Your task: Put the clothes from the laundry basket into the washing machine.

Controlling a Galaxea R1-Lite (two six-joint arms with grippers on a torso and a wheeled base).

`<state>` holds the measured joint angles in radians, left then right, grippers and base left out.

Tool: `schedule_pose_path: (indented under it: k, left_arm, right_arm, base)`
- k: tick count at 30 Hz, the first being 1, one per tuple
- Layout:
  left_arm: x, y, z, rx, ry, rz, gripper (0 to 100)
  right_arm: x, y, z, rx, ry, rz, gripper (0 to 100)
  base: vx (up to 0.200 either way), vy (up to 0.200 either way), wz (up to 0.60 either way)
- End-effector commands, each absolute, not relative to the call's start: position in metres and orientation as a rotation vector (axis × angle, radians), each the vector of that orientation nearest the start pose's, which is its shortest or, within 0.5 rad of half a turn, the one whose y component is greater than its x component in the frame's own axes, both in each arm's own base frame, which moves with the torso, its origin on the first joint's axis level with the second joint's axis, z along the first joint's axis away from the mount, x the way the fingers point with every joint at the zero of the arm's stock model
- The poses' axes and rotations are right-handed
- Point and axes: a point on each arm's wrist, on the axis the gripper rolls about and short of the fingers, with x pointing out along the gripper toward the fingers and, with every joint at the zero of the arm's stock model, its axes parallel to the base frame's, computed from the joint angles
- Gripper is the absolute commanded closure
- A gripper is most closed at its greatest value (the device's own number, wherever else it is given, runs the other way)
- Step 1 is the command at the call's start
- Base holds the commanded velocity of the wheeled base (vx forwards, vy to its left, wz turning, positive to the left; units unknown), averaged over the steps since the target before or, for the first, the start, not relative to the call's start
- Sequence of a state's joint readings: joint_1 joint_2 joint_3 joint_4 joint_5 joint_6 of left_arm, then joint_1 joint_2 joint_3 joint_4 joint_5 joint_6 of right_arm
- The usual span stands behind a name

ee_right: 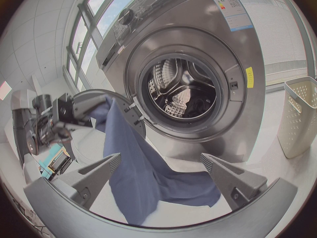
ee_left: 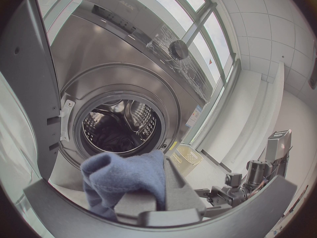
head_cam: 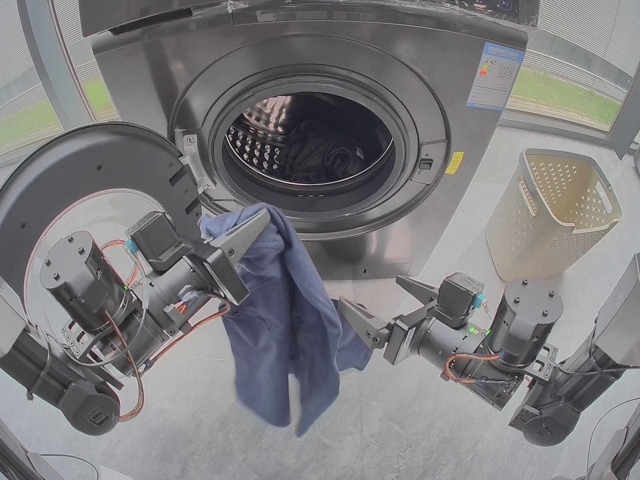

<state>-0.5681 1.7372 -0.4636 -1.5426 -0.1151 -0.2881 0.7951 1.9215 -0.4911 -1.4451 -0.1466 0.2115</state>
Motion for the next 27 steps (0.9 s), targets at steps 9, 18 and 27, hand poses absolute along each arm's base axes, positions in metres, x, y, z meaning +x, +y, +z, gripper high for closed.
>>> schedule_pose_path:
  k: [9, 18, 27]
  left_arm:
    - [0.235, -0.153, 0.175, -0.334, -0.165, -0.689, 100]
    - [0.233, -0.153, 0.175, -0.33, -0.166, -0.695, 100]
    - [0.231, -0.152, 0.174, -0.308, -0.168, -0.701, 100]
  right_arm:
    - [0.212, 0.217, 0.114, 0.177, 0.076, 0.662, 0]
    - [0.223, 0.229, 0.106, 0.154, 0.064, 0.679, 0]
    - [0.254, 0.228, 0.108, 0.167, 0.003, 0.643, 0]
  base:
    - [0.0, 0.0, 0.0]
    - [0.0, 0.0, 0.0]
    - [0.0, 0.0, 0.0]
